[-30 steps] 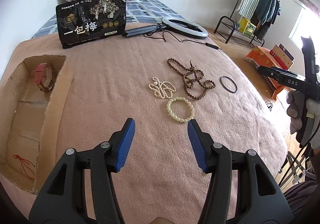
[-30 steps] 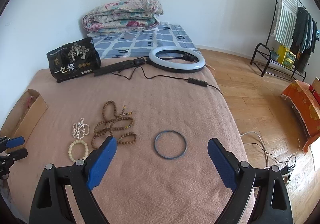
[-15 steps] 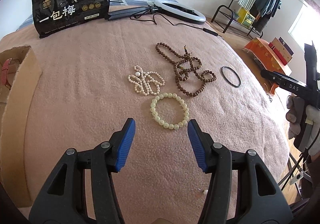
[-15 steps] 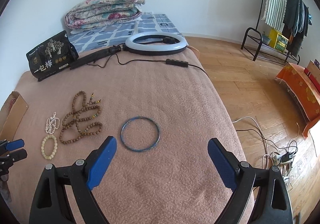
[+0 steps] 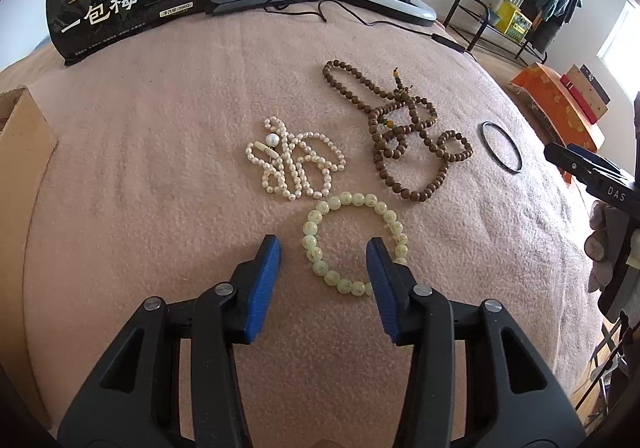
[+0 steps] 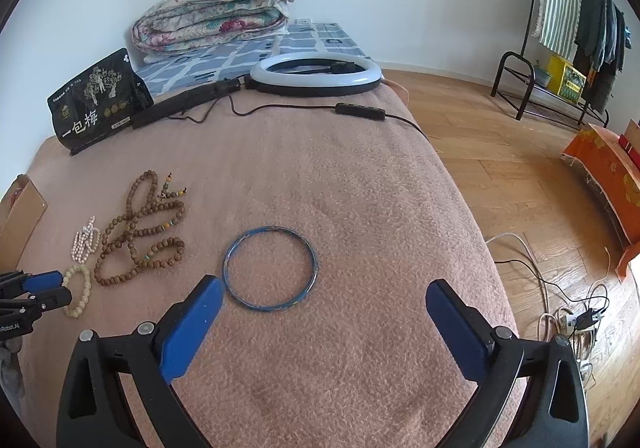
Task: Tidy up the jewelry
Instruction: 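Close left tool on cream bead bracelet while right tool grips blue bangle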
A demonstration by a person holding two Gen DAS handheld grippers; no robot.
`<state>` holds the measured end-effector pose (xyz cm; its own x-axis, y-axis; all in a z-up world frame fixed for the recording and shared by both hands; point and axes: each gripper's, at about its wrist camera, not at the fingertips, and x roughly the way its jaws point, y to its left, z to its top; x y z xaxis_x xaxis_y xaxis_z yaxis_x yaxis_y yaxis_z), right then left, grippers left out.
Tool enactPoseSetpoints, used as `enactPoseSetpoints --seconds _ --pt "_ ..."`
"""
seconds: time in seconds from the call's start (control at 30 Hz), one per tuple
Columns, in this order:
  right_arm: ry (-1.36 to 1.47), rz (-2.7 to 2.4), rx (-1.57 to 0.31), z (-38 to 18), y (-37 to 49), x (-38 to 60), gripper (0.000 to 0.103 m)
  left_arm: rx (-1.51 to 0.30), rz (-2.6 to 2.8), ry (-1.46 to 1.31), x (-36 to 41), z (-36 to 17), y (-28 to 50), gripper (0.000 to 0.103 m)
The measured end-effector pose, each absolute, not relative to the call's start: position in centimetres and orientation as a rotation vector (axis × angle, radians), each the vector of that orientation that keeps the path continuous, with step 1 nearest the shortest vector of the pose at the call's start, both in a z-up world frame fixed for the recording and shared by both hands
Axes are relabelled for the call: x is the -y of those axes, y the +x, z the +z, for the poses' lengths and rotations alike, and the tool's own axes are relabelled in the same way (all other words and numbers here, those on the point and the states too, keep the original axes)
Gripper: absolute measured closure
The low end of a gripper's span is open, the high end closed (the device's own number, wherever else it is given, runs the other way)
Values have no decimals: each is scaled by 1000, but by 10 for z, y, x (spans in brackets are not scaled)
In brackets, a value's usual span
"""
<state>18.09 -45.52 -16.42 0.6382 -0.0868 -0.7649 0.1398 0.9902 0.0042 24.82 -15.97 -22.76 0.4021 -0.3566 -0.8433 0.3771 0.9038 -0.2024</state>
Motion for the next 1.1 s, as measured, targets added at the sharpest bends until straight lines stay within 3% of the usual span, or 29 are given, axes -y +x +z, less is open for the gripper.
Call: enactPoseSetpoints --seconds 0.4,0.87,0.93,1.07,1.1 --pt "8 -58 -931 -188 206 437 0 -1023 -438 30 158 -235 252 87" --pt "-44 -78 -1000 -212 232 426 1 -1021 -461 -35 153 -231 250 97" --pt "-18 -57 -1002 -212 232 428 5 -1015 -469 -28 154 -229 247 97" --pt "-7 -37 -1000 -206 231 426 28 -998 -479 -16 158 -223 240 98" --pt "-11 -39 -1001 -205 231 425 29 -994 -481 -17 158 -222 239 98"
